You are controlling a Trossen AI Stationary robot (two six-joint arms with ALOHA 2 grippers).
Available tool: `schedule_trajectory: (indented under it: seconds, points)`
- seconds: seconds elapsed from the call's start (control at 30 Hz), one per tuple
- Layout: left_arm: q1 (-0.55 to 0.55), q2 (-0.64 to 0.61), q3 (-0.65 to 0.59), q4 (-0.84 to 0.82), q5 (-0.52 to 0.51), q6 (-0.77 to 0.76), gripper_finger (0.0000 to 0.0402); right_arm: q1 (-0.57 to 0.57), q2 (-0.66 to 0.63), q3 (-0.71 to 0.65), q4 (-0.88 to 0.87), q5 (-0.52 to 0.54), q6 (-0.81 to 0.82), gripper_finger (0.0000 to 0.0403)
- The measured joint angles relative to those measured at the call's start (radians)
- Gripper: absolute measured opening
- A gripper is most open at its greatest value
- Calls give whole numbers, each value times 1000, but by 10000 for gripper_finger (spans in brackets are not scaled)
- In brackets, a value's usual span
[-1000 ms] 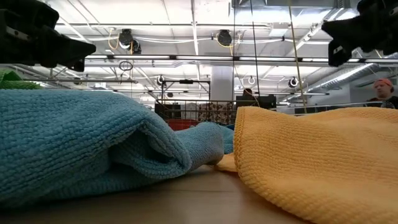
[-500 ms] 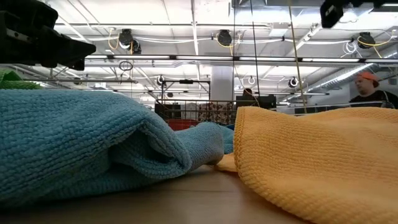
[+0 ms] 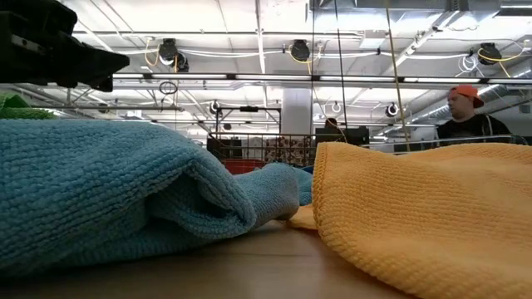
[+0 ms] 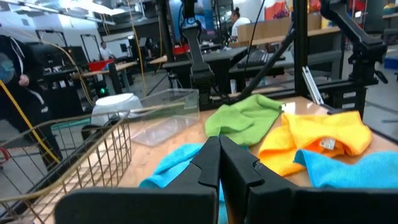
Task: Sort microfiber towel by color & place in baskets
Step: Put the right green towel into the right transparent bin
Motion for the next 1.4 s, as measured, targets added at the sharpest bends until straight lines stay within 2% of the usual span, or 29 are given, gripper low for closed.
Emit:
schedule_trajectory:
  seconds: [0.27, 0.53, 0.67, 0.77, 0.9, 1.07, 1.4]
  points:
    - [0, 0, 0, 28, -7, -2, 6, 0, 48, 46, -64, 1, 70, 0]
    - [0, 0, 0, 34, -15, -5, 6, 0, 104, 46, -136, 1, 28, 0]
    - [-1, -1, 2, 232, -14, -96, 6, 0, 124, 46, -137, 0, 27, 0]
    - [-1, 2, 27, 264, -13, -124, 6, 0, 136, 46, -137, -1, 25, 0]
    - [-1, 15, 109, 234, -15, -91, 6, 0, 152, 40, -136, -2, 25, 0]
    - [-1, 90, 248, 155, -23, -74, 6, 0, 157, -23, -119, -2, 25, 0]
    - [-1, 368, 578, -96, -82, -52, 6, 0, 157, -197, 27, -3, 52, 0]
